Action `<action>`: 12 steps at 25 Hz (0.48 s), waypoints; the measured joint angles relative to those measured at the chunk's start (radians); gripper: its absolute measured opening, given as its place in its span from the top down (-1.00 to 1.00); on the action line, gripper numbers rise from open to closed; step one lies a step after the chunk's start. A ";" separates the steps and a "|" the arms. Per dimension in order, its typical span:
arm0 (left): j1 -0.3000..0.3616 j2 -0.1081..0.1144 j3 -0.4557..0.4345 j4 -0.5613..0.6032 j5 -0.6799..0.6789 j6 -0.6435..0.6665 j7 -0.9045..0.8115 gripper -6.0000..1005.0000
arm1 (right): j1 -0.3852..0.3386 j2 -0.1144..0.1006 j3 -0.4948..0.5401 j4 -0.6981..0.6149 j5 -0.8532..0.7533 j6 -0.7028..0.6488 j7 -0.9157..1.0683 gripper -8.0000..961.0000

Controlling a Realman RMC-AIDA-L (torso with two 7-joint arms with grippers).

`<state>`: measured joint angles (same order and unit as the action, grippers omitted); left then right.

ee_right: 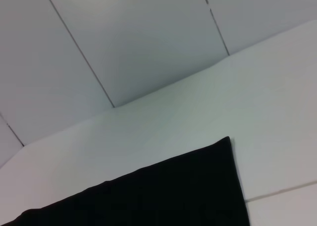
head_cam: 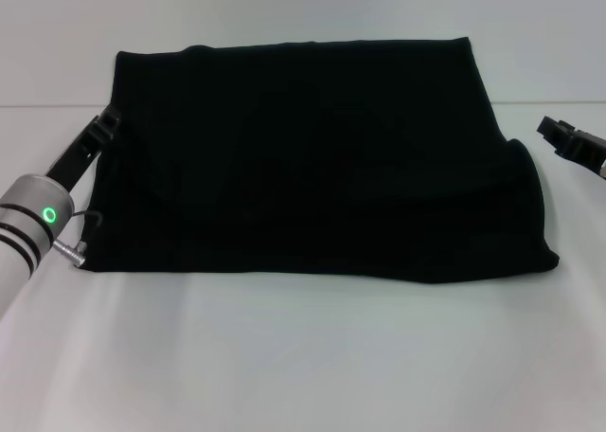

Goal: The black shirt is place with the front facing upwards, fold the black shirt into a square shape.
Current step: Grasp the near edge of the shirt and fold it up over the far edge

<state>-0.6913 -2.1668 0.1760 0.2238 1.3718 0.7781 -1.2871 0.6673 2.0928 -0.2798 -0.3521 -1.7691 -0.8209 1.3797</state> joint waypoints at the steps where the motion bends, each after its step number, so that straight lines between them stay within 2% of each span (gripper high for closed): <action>1: 0.000 0.000 0.000 0.000 0.000 0.000 0.000 0.71 | -0.002 0.000 -0.002 0.006 0.013 -0.001 -0.020 0.66; 2: 0.008 -0.001 0.000 -0.017 -0.047 -0.002 0.039 0.62 | -0.003 0.000 -0.003 0.010 0.020 -0.002 -0.031 0.58; 5: 0.014 -0.001 0.000 -0.020 -0.057 -0.001 0.048 0.35 | -0.007 -0.001 0.003 0.016 0.025 -0.003 -0.042 0.32; 8: 0.026 -0.001 0.002 -0.020 -0.060 0.008 0.046 0.20 | -0.015 -0.004 0.005 0.012 0.026 -0.012 -0.021 0.06; 12: 0.060 0.006 0.058 0.013 -0.013 0.063 -0.033 0.00 | -0.063 -0.034 -0.017 -0.002 0.016 -0.113 0.116 -0.25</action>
<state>-0.6310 -2.1611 0.2340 0.2369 1.3587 0.8406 -1.3204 0.6041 2.0592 -0.2972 -0.3543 -1.7531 -0.9337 1.4962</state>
